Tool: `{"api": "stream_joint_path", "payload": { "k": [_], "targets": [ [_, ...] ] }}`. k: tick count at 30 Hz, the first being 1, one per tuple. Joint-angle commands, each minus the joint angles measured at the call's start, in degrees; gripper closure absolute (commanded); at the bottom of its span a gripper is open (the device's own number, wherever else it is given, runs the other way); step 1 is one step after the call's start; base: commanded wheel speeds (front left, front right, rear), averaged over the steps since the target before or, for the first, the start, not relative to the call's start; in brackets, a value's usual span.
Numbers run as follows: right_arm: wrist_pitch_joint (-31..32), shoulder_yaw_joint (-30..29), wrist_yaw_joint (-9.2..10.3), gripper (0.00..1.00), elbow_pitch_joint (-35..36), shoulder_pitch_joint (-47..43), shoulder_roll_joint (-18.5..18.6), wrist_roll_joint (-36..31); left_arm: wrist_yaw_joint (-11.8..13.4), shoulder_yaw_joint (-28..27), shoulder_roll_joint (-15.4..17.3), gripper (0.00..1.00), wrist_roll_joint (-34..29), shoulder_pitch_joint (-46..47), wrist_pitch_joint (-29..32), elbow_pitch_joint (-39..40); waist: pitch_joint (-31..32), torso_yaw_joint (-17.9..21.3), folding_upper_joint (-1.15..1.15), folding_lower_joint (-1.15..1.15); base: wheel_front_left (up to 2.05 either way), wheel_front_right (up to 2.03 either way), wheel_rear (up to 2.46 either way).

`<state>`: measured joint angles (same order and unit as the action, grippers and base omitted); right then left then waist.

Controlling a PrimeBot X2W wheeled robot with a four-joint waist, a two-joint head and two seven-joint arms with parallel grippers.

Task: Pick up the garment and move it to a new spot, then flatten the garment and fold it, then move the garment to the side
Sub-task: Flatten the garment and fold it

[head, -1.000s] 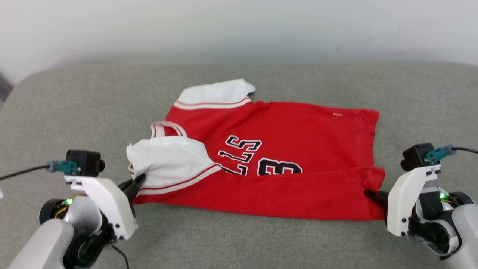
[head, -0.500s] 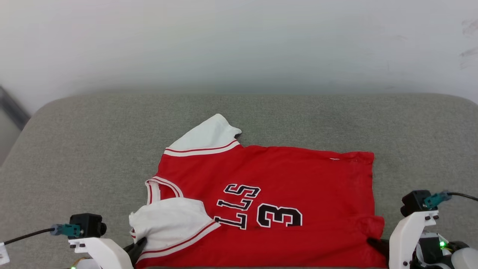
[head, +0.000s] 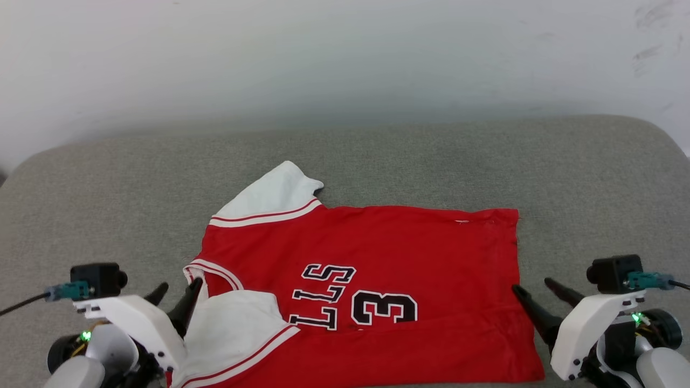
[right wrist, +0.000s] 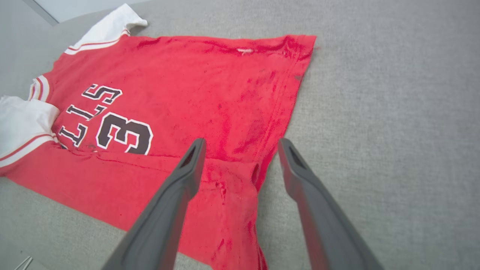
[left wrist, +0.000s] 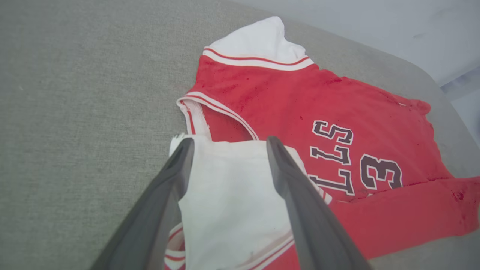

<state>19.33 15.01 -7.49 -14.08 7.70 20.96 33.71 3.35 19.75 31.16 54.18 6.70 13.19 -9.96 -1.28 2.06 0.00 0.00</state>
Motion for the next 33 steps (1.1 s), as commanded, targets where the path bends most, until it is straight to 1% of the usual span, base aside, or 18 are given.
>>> {"api": "stream_joint_path", "payload": {
  "k": [1,6,10,15,18,20,22,23,26,30,33],
  "targets": [
    [-2.87,-0.74,0.01,0.0,0.54,1.3,-0.29,-1.23,0.46,-0.55,0.08,0.0,-1.23,2.0,-1.43,0.04,-0.65,0.94,0.0,0.0,0.0,0.0,0.0],
    [-11.08,-3.25,0.01,0.0,1.98,3.79,-1.95,-5.39,1.99,-1.94,-0.45,0.0,-4.45,8.22,-5.9,-0.16,-3.6,2.94,0.0,0.0,0.0,0.0,0.0],
    [-15.25,-4.41,0.01,0.0,3.98,6.31,-3.27,-7.68,2.52,-2.83,-0.58,0.0,-5.99,14.71,-7.26,-0.83,-8.22,4.62,0.0,0.0,0.0,0.0,0.0],
    [-18.75,-5.8,0.01,0.0,7.17,10.5,-5.02,-10.94,1.92,-2.46,0.86,0.0,-8.53,23.86,-6.29,-3.17,-15.79,7.15,0.0,0.0,0.0,0.0,0.0],
    [-19.91,-6.34,0.01,0.0,8.9,12.37,-6.19,-12.26,1.06,-2.14,1.64,0.0,-9.05,29.7,-4.31,-4.72,-19.93,8.54,0.0,0.0,0.0,0.0,0.0],
    [-20.3,-6.51,0.01,0.0,9.76,13.27,-6.8,-12.78,-0.06,-1.71,2.59,0.0,-9.03,33.37,-1.96,-6.3,-21.99,9.44,0.0,0.0,0.0,0.0,0.0],
    [-20.68,-6.56,0.01,0.0,10.18,13.71,-7.51,-13.02,-2.01,-0.9,3.6,0.0,-8.81,36.97,0.72,-7.64,-23.35,10.3,0.0,0.0,0.0,0.0,0.0],
    [-20.89,-6.76,0.01,0.0,10.38,13.97,-8.2,-13.52,-4.67,0.59,5.62,0.0,-8.54,42.0,6.5,-9.07,-24.95,11.4,0.0,0.0,0.0,0.0,0.0],
    [-21.35,-6.21,0.01,0.0,10.7,14.59,-8.92,-13.95,-6.59,2.43,8.13,0.0,-8.2,46.33,14.17,-10.34,-26.14,12.51,0.0,0.0,0.0,0.0,0.0],
    [-21.96,-5.18,0.01,0.0,10.69,15.17,-9.74,-14.25,-8.21,5.12,10.97,0.0,-7.27,50.06,24.74,-11.18,-27.33,14.04,0.0,0.0,0.0,0.0,0.0],
    [-22.42,-4.68,0.01,0.0,10.84,15.48,-10.51,-14.02,-7.94,5.94,12.43,0.0,-5.95,51.15,31.18,-11.87,-28.36,15.05,0.0,0.0,0.0,0.0,0.0]
  ]
}}
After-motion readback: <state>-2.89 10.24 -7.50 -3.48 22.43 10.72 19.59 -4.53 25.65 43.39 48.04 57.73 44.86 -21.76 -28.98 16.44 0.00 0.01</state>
